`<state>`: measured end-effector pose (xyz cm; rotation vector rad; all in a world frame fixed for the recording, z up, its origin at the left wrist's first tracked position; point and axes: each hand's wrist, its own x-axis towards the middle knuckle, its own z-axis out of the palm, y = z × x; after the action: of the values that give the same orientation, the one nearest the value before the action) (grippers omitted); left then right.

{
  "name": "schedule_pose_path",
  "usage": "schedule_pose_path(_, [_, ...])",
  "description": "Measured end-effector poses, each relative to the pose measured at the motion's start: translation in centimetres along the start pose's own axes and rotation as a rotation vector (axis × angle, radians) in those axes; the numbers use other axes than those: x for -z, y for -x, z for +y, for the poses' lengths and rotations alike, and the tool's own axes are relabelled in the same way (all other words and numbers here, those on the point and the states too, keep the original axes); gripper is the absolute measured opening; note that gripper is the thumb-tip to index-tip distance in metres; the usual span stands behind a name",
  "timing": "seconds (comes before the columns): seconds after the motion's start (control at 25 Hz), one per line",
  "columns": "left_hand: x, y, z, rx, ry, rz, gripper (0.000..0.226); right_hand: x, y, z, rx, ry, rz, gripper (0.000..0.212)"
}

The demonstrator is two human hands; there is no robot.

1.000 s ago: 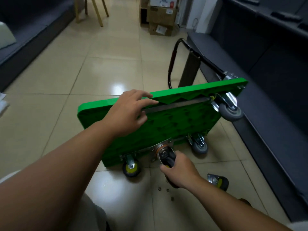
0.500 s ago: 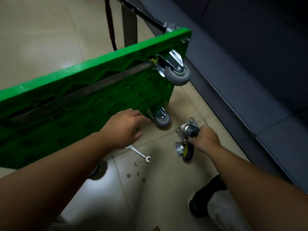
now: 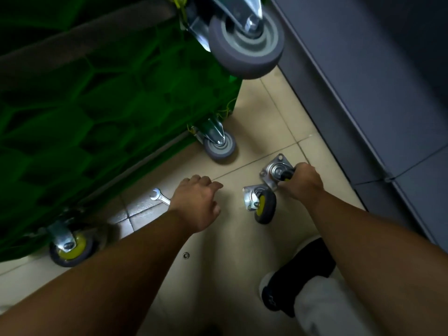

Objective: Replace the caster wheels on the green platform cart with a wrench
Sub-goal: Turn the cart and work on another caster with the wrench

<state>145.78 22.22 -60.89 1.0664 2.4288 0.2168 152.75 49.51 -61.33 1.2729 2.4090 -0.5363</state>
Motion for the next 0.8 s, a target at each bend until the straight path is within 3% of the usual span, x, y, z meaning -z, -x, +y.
schedule_pose_path(0.28, [-2.0, -0.9, -0.3, 0.010, 0.080, -0.038, 0.054, -2.6, -3.0, 0.2, -0.118, -0.024, 0.039, 0.055])
schedule_pose_path(0.52, [-3.0, -0.7, -1.1, 0.032, 0.069, -0.051, 0.054, -1.9, -5.2, -0.2, -0.103, -0.047, 0.058, 0.057])
schedule_pose_path(0.6, [-3.2, -0.7, -1.4, 0.040, 0.058, -0.058, 0.055, -1.5, -3.9, -0.5, -0.044, -0.075, 0.196, 0.056])
schedule_pose_path(0.68, [-3.1, -0.6, -1.7, 0.044, 0.049, -0.065, 0.056, -2.7, -1.3, -1.0, 0.115, -0.103, 0.476, 0.048])
schedule_pose_path(0.72, [-2.9, -0.5, -1.7, 0.049, 0.053, -0.071, 0.057, -3.8, 0.3, -1.3, 0.181, -0.101, 0.504, 0.050])
schedule_pose_path(0.8, [-2.7, -0.2, -1.8, 0.057, 0.062, -0.067, 0.063, -6.4, 3.4, -2.3, 0.175, -0.070, 0.287, 0.068])
